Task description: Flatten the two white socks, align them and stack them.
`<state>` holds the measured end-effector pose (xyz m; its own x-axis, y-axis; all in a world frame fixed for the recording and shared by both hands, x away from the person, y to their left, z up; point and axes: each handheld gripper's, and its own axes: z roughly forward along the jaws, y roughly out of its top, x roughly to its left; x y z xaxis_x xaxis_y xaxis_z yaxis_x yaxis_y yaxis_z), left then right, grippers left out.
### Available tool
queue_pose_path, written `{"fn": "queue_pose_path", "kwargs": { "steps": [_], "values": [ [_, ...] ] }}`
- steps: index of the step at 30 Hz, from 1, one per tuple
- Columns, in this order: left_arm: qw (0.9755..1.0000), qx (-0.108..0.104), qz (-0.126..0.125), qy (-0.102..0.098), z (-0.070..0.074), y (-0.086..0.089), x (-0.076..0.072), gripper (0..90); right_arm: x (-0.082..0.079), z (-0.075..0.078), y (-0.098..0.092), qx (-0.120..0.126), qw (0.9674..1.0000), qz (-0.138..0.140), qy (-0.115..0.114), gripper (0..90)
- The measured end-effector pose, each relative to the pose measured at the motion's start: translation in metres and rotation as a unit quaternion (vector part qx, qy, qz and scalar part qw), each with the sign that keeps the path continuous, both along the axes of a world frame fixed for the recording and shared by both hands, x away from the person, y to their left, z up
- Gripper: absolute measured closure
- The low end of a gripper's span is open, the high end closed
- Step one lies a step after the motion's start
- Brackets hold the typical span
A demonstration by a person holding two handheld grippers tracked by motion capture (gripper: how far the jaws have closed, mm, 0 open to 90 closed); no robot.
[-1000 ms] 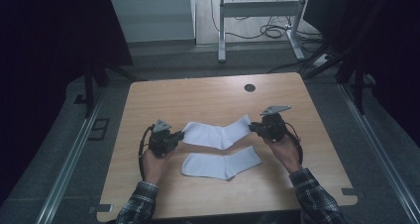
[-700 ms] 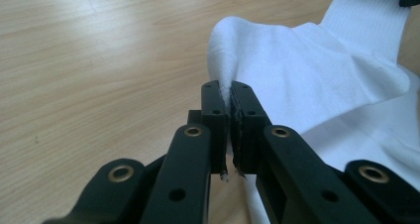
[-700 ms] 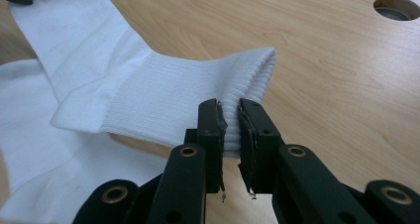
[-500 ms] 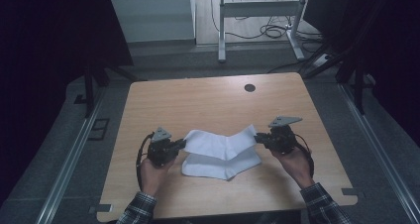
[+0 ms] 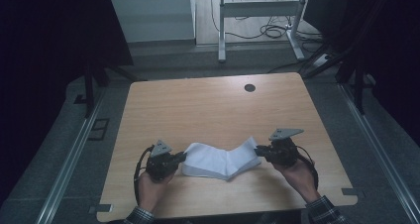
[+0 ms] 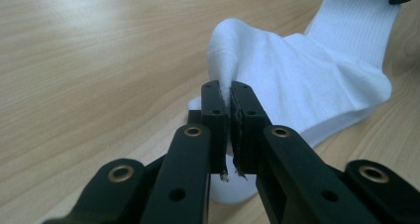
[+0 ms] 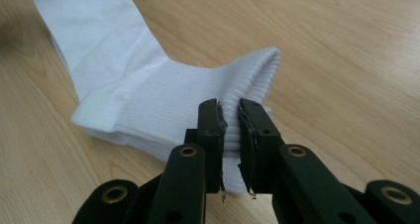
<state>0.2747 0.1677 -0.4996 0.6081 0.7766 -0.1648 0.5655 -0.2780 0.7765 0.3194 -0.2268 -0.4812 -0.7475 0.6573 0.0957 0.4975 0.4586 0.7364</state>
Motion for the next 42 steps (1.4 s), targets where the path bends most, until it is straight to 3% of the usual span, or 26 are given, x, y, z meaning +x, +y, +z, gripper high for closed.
{"fn": "queue_pose_path", "kwargs": {
  "steps": [7,11,13,17,21,27,36,42],
  "values": [
    [0.9993,0.028,0.004,0.026,-0.010,-0.002,-0.008,85.2,0.001,-0.014,0.007,-0.034,0.9990,0.008,0.027,78.0],
    [0.9971,0.060,0.016,0.044,-0.023,-0.007,-0.003,73.5,0.004,-0.024,0.009,-0.064,0.9971,0.002,0.041,71.4],
    [0.9973,0.059,0.023,0.036,-0.021,-0.007,-0.003,63.8,0.005,-0.025,0.007,-0.064,0.9972,-0.003,0.040,66.6],
    [0.9989,0.037,0.026,0.012,-0.010,-0.003,-0.004,58.3,0.005,-0.015,0.003,-0.043,0.9988,-0.011,0.022,63.0],
    [0.9990,0.028,0.029,0.021,-0.012,-0.003,0.000,55.5,0.007,-0.016,0.005,-0.042,0.9989,-0.013,0.017,59.6],
    [0.9985,0.040,0.025,0.028,-0.020,-0.011,0.006,50.2,0.011,-0.022,0.011,-0.049,0.9987,-0.011,0.009,54.5],
    [0.9968,0.056,0.027,0.051,-0.033,-0.014,0.014,49.7,0.020,-0.039,0.013,-0.055,0.9976,-0.016,0.040,51.4],
    [0.9966,0.064,0.018,0.049,-0.036,-0.018,0.013,61.0,0.020,-0.042,0.015,-0.057,0.9970,-0.008,0.050,60.5]
  ]
}}
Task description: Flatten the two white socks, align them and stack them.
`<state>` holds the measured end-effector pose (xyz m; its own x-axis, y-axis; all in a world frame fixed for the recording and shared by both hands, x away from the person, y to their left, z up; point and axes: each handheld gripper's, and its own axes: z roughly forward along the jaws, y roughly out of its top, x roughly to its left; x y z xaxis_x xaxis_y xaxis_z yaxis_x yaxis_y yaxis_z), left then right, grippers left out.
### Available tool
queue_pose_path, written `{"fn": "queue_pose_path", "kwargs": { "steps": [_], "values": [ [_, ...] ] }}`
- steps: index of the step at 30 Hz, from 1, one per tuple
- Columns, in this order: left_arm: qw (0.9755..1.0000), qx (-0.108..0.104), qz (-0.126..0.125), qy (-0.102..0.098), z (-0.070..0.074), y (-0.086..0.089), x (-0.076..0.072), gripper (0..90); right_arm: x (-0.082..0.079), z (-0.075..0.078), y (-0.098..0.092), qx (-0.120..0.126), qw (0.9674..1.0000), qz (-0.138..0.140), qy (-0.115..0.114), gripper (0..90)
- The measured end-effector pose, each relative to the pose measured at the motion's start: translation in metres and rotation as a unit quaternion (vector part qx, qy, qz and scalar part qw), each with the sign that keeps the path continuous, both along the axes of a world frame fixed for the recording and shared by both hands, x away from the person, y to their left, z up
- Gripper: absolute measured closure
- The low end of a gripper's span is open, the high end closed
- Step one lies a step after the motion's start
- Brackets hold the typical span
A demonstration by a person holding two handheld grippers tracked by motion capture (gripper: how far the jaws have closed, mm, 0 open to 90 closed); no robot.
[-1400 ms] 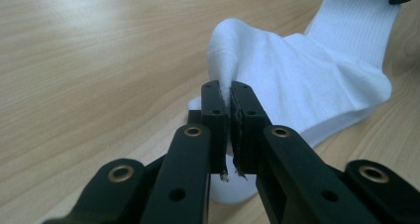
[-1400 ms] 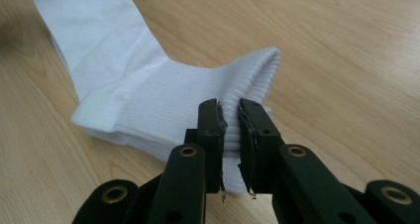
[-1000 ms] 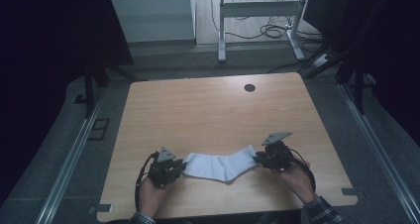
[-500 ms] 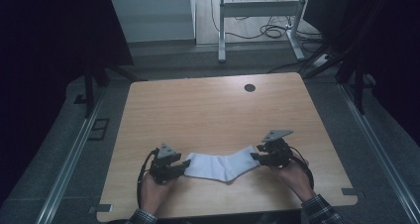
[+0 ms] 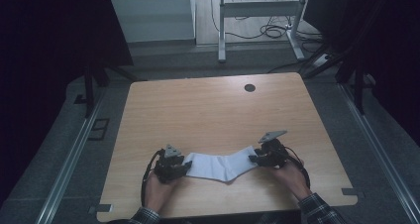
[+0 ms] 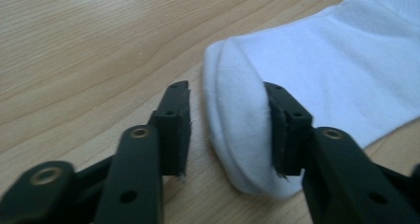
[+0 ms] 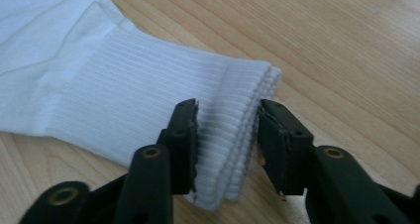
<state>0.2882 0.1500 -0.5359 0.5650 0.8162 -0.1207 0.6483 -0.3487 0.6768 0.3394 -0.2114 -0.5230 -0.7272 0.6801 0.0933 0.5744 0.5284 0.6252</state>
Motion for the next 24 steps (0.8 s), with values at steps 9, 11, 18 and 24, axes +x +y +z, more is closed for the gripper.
{"fn": "queue_pose_path", "kwargs": {
  "steps": [9,11,18,24],
  "values": [
    [0.9998,-0.009,-0.013,0.009,0.001,-0.001,0.001,79.7,-0.001,0.002,0.002,0.002,0.9999,0.000,0.016,76.1],
    [0.9999,-0.006,-0.014,0.007,0.002,-0.002,0.002,80.6,-0.002,0.003,0.004,-0.003,0.9999,0.001,0.013,77.0],
    [0.9999,-0.007,-0.013,-0.008,0.007,-0.003,0.007,81.4,-0.002,0.008,0.002,0.003,1.0000,0.004,0.003,77.4],
    [0.9994,-0.025,-0.010,-0.019,0.013,-0.004,0.019,81.3,0.004,0.019,-0.005,0.025,0.9995,-0.009,-0.016,77.4]
  ]
}}
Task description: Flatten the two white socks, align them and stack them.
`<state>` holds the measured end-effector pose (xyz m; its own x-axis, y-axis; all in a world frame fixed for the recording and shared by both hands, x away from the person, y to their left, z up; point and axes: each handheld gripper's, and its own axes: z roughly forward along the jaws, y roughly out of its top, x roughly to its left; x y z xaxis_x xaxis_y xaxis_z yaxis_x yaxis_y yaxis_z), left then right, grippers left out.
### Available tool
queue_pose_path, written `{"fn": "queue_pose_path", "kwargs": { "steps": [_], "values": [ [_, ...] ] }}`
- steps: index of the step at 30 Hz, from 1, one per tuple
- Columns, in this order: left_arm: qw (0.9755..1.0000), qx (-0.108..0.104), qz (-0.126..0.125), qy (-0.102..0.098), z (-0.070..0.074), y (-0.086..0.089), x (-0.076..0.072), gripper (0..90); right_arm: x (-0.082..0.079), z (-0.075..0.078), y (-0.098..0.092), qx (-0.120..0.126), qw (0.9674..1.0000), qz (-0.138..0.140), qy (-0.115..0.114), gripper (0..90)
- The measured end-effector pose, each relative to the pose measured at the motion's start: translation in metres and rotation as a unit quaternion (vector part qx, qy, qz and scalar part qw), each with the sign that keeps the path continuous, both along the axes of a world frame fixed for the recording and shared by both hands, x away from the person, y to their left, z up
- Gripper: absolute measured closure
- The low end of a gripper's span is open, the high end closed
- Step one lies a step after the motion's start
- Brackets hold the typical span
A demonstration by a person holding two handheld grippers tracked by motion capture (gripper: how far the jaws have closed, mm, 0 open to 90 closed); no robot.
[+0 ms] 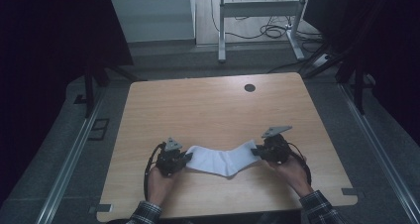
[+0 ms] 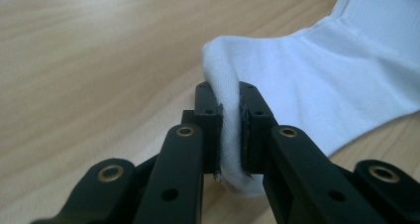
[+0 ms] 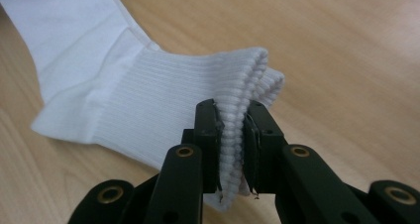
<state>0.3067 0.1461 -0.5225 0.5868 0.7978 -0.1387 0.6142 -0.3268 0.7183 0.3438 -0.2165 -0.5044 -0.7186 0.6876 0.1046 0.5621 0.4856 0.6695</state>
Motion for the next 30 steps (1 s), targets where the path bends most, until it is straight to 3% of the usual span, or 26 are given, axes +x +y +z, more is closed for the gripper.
{"fn": "queue_pose_path", "kwargs": {
  "steps": [3,9,14,20,26,30],
  "values": [
    [1.0000,-0.002,0.004,-0.006,0.001,-0.002,0.007,81.2,0.008,0.002,-0.003,0.007,0.9999,-0.010,-0.007,77.3],
    [0.9998,0.017,0.012,-0.006,-0.011,-0.004,0.018,79.1,0.021,-0.010,0.001,-0.015,0.9997,-0.016,-0.011,75.8],
    [0.9994,0.022,0.025,-0.005,-0.017,-0.002,0.021,64.5,0.020,-0.016,0.004,-0.037,0.9991,-0.010,-0.020,68.1],
    [0.9989,0.011,0.039,-0.023,-0.013,0.000,0.020,49.2,0.019,-0.015,0.003,-0.026,0.9991,-0.008,-0.031,53.1],
    [0.9987,0.004,0.028,-0.043,-0.004,-0.001,0.015,37.7,0.016,-0.012,0.003,-0.019,0.9987,-0.005,-0.046,42.1],
    [0.9988,-0.007,0.019,-0.044,0.001,-0.002,0.012,29.3,0.013,-0.008,0.002,-0.013,0.9986,-0.003,-0.051,35.9]
  ]
}}
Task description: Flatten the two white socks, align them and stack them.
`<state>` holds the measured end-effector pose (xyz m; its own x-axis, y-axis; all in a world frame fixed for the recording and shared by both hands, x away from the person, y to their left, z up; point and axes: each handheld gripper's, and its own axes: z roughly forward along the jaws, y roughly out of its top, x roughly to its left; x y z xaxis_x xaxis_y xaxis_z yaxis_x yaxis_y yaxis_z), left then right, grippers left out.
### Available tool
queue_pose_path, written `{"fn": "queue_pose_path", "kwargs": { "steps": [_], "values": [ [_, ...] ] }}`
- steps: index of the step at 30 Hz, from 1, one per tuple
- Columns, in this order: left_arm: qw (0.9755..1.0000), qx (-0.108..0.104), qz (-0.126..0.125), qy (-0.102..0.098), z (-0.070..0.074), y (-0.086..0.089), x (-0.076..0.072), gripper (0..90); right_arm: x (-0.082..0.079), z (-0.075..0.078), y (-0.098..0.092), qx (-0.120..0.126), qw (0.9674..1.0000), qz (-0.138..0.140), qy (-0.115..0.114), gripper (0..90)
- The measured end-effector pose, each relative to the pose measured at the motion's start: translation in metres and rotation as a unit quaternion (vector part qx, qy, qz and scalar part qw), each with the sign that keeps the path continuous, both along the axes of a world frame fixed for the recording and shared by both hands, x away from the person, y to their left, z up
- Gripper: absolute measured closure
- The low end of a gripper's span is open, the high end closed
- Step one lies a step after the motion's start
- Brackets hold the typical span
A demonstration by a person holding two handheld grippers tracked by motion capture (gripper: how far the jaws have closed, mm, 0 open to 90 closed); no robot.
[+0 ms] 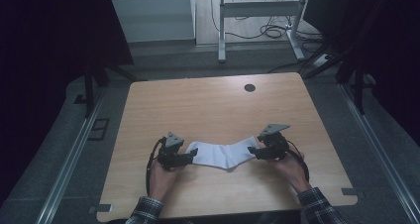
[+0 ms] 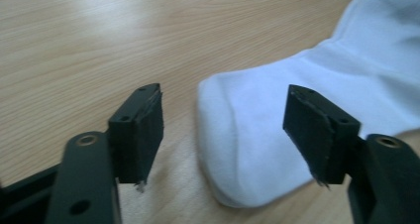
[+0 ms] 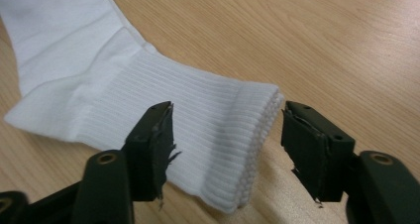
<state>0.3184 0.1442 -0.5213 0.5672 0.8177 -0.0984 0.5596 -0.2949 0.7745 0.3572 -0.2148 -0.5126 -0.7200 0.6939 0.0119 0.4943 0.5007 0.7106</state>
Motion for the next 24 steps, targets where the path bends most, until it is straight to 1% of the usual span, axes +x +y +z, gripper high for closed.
{"fn": "queue_pose_path", "kwargs": {
  "steps": [5,9,11,13,15,20,23,24],
  "values": [
    [0.9999,-0.003,-0.014,-0.006,0.006,-0.001,-0.005,21.7,-0.003,0.003,-0.001,0.002,1.0000,-0.004,0.001,31.1],
    [0.9997,-0.008,-0.020,-0.009,0.011,-0.001,-0.010,19.0,-0.007,0.007,-0.003,0.006,1.0000,-0.004,0.002,28.2],
    [0.9996,-0.008,-0.024,-0.009,0.013,0.000,-0.012,15.9,-0.009,0.009,-0.005,0.009,0.9999,-0.005,0.002,27.0],
    [0.9997,-0.004,-0.024,-0.010,0.015,0.001,-0.015,15.4,-0.011,0.011,-0.006,0.012,0.9999,-0.006,0.002,26.2],
    [0.9995,-0.005,-0.029,-0.010,0.017,0.002,-0.018,14.0,-0.013,0.013,-0.007,0.015,0.9999,-0.005,0.001,25.3],
    [0.9993,0.004,-0.032,-0.018,0.022,0.006,-0.027,13.9,-0.017,0.019,-0.011,0.024,0.9997,-0.003,0.001,22.0],
    [0.9990,0.020,-0.032,-0.022,0.023,0.010,-0.033,13.7,-0.021,0.023,-0.013,0.027,0.9996,-0.001,-0.001,20.3],
    [0.9990,0.021,-0.032,-0.023,0.024,0.011,-0.034,13.7,-0.022,0.023,-0.014,0.027,0.9996,-0.001,-0.002,19.8]
  ]
}}
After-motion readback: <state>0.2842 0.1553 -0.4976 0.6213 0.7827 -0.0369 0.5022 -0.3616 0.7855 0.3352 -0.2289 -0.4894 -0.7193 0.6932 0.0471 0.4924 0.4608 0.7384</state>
